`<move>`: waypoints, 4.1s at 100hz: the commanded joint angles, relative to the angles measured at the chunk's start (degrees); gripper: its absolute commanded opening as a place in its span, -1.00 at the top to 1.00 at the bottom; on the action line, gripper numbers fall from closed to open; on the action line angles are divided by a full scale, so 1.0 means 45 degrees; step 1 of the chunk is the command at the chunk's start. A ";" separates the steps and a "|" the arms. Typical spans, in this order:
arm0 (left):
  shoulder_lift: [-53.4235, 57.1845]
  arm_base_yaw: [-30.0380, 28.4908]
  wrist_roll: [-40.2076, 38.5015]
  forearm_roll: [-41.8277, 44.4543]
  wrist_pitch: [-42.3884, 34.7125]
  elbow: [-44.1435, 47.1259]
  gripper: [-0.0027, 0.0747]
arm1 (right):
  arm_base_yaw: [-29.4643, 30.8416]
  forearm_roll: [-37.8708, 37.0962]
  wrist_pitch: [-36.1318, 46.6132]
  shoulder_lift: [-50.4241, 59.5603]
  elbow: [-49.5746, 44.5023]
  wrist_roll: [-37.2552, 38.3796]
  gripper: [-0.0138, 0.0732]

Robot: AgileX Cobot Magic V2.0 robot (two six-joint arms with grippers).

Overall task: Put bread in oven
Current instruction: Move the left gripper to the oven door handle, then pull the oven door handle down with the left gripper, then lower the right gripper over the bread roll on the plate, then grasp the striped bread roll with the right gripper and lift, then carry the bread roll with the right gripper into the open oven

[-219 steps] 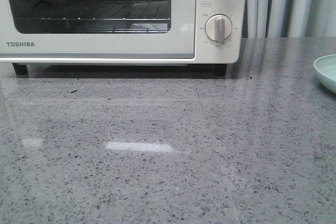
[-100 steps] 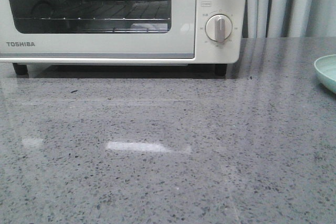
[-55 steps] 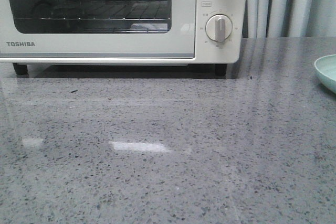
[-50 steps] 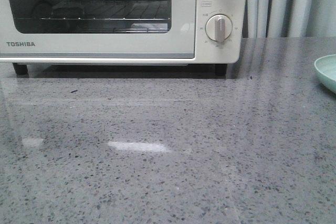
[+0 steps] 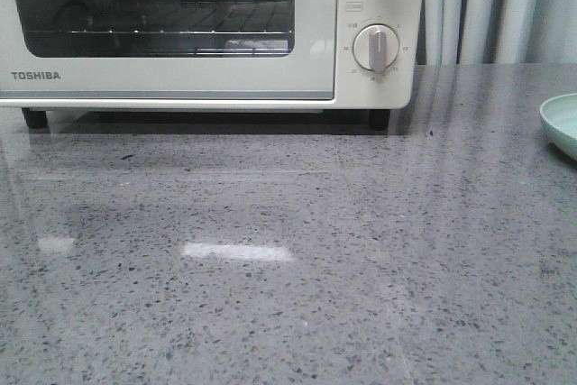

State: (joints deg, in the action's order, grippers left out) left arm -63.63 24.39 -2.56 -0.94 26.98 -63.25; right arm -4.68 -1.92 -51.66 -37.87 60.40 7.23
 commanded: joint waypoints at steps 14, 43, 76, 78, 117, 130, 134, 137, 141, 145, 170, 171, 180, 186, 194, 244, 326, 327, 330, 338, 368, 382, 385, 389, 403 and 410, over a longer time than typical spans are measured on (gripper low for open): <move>-0.0896 0.0086 0.0043 -0.0209 -0.1439 -0.0840 0.99 | -0.0005 -0.0019 0.0789 -0.0143 0.0408 -0.0177 0.82; -0.1800 0.0086 0.0064 -0.0347 -0.0427 -0.1127 0.99 | -0.0005 -0.0019 0.0789 -0.0143 0.0408 -0.0177 0.82; -0.0365 0.0134 0.0569 -0.1005 -0.0608 0.1457 0.99 | -0.0005 -0.0062 0.0546 -0.0143 0.0408 -0.0177 0.82; -0.0168 0.0134 0.0569 -0.1078 -0.0672 0.1648 0.99 | -0.0005 -0.0062 0.0478 -0.0143 0.0408 -0.0177 0.82; 0.5811 0.0134 0.0637 -0.3359 0.0564 0.5450 0.99 | -0.0005 -0.0483 -0.1709 -0.0228 0.0380 -0.0177 0.74; 0.8372 0.0134 0.0637 -0.3270 0.0470 0.5450 0.99 | -0.0005 -0.1070 -0.2270 -0.0554 0.0303 -0.0177 0.28; 0.9056 0.0134 0.0637 -0.3209 0.0292 0.5450 0.99 | -0.0005 -0.1127 -0.2294 -0.0750 0.0303 -0.0177 0.08; 0.9461 0.0134 0.0637 -0.3185 0.0236 0.5450 0.99 | -0.0005 -0.1127 -0.2294 -0.0983 0.0303 -0.0177 -0.03; 0.9983 0.0134 0.0637 -0.3152 0.0214 0.5427 0.99 | -0.0005 -0.1196 -0.2294 -0.1256 0.0303 -0.0177 -0.15; 1.0329 0.0134 0.0637 -0.3121 0.0265 0.5427 0.99 | -0.0005 -0.1356 -0.2294 -0.1644 0.0303 -0.0177 -0.21; 1.1082 0.0134 0.0637 -0.2563 0.0971 0.5427 0.99 | -0.0005 -0.2799 -0.1572 -0.4869 0.0303 -0.0177 -0.22; 1.1082 0.0134 0.0637 -0.2563 0.1001 0.5427 0.99 | -0.0005 -0.2870 -0.1512 -0.4971 0.0303 -0.0177 -0.22; 1.1082 0.0134 0.0637 -0.2563 0.1145 0.5427 0.99 | 0.0192 -0.2906 -0.1256 -0.6289 0.0303 -0.0177 -0.22; 1.1082 0.0134 0.0637 -0.2563 0.1170 0.5427 0.99 | 0.0359 -0.2906 -0.1095 -0.7126 0.0303 -0.0177 -0.22; 1.1082 0.0134 0.0637 -0.2563 0.1170 0.5427 0.99 | 0.0478 -0.2906 -0.0696 -0.8019 0.0303 0.0066 -0.22; 1.1204 0.0134 0.0637 -0.2671 0.1222 0.5427 0.99 | 0.0089 -0.2622 -0.1934 -0.8407 0.0742 -0.0095 0.82; 1.1204 0.0134 0.0637 -0.2692 0.0633 0.5427 0.99 | -0.9377 -0.1072 -0.4524 -0.5796 0.2111 -0.0639 0.81; 1.1204 0.0134 0.0637 -0.2692 0.0633 0.5427 0.99 | -0.9455 -0.1092 -0.4491 -0.5969 0.2215 -0.0668 0.81; 1.1204 0.0134 0.0637 -0.2692 0.0633 0.5427 0.99 | -0.9761 -0.1228 -0.4391 -0.6338 0.2443 -0.0760 0.81; 1.1204 0.0134 0.0637 -0.2692 0.0633 0.5427 0.99 | -1.0751 -0.1936 -0.4058 -0.7446 0.3272 -0.0757 0.81; 1.1204 0.0134 0.0637 -0.2697 0.0633 0.5427 0.99 | -1.2754 -0.5985 -0.3279 -1.0939 0.6770 -0.0757 0.82; 1.1204 0.0134 0.0637 -0.2804 0.0633 0.5427 0.99 | -1.2598 -0.7375 -0.2697 -1.1939 0.7770 -0.0757 0.82; 1.1204 0.0134 0.0637 -0.2840 0.0633 0.5427 0.99 | -1.2542 -0.7744 -0.2498 -1.2132 0.7908 -0.0757 0.82; 1.1204 0.0134 0.0637 -0.2896 0.0633 0.5427 0.99 | -1.2476 -0.8088 -0.2183 -1.2291 0.8004 -0.0757 0.82; 1.1204 0.0134 0.0637 -0.2923 0.0633 0.5427 0.99 | -1.2066 -0.8538 -0.1062 -1.2798 0.8056 -0.0757 0.82; 1.1204 0.0134 0.0637 -0.3012 0.0633 0.5427 0.99 | -1.1808 -0.8569 -0.0796 -1.3047 0.8056 -0.0757 0.82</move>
State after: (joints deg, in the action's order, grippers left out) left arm -12.64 24.65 0.30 -13.08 34.19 -37.18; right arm -59.34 -36.70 -59.03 -98.02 94.71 4.22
